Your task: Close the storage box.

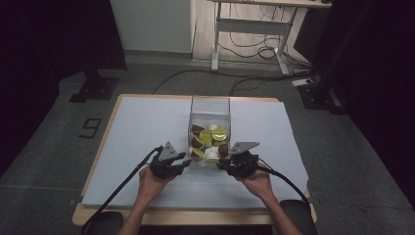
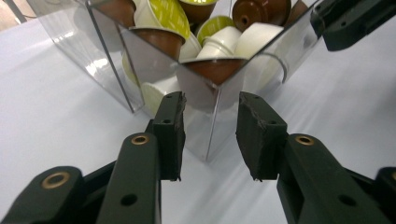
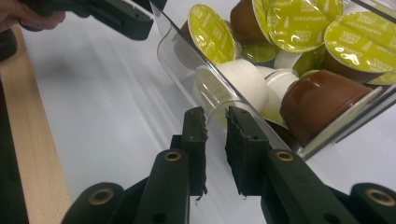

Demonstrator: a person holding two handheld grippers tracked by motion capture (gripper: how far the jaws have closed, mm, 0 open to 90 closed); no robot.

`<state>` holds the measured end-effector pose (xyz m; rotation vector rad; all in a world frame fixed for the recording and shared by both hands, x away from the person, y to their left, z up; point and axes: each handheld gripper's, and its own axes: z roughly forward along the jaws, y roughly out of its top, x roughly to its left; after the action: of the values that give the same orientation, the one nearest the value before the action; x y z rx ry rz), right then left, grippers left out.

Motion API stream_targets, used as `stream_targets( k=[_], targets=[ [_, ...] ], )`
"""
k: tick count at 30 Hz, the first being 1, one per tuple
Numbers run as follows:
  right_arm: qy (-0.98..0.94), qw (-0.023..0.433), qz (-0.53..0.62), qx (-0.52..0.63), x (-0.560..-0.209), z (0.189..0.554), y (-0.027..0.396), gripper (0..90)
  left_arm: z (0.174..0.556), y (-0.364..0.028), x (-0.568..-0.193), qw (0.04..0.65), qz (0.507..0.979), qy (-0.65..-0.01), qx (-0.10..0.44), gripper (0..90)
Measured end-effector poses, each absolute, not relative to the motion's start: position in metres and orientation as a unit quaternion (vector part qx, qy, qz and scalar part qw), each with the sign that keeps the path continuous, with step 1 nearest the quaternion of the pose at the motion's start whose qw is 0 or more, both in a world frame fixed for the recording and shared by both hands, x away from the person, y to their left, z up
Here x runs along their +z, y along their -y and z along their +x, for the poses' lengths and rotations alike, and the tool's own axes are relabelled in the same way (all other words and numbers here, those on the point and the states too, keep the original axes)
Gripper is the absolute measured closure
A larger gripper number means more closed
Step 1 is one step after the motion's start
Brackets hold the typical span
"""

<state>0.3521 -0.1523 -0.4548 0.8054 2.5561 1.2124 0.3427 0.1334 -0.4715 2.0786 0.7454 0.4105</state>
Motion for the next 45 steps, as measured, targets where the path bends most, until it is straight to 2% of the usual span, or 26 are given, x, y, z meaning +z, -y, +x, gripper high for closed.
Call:
stream_targets(
  k=[10,16,19,25,37,41,45],
  targets=[
    [-0.869,0.101,0.268,0.403,-0.456,0.352,0.146,78.8,0.336,-0.150,-0.486,0.418,0.835,-0.319,0.162,53.8],
    [-0.866,0.109,0.270,0.406,-0.455,0.353,0.144,79.9,0.334,-0.163,-0.503,0.399,0.837,-0.340,0.160,45.9],
    [-0.867,0.113,0.271,0.403,-0.454,0.354,0.143,79.7,0.335,-0.166,-0.509,0.388,0.838,-0.349,0.158,37.3],
    [-0.866,0.116,0.273,0.404,-0.454,0.357,0.141,77.6,0.337,-0.167,-0.518,0.369,0.839,-0.368,0.160,30.5],
    [-0.864,0.124,0.285,0.396,-0.453,0.368,0.138,74.3,0.343,-0.173,-0.526,0.351,0.839,-0.388,0.146,25.2],
    [-0.866,0.128,0.289,0.387,-0.456,0.372,0.138,73.2,0.342,-0.173,-0.526,0.342,0.844,-0.384,0.153,21.9],
    [-0.869,0.132,0.289,0.379,-0.460,0.373,0.136,75.6,0.343,-0.173,-0.526,0.339,0.847,-0.382,0.150,16.4]
  ],
)
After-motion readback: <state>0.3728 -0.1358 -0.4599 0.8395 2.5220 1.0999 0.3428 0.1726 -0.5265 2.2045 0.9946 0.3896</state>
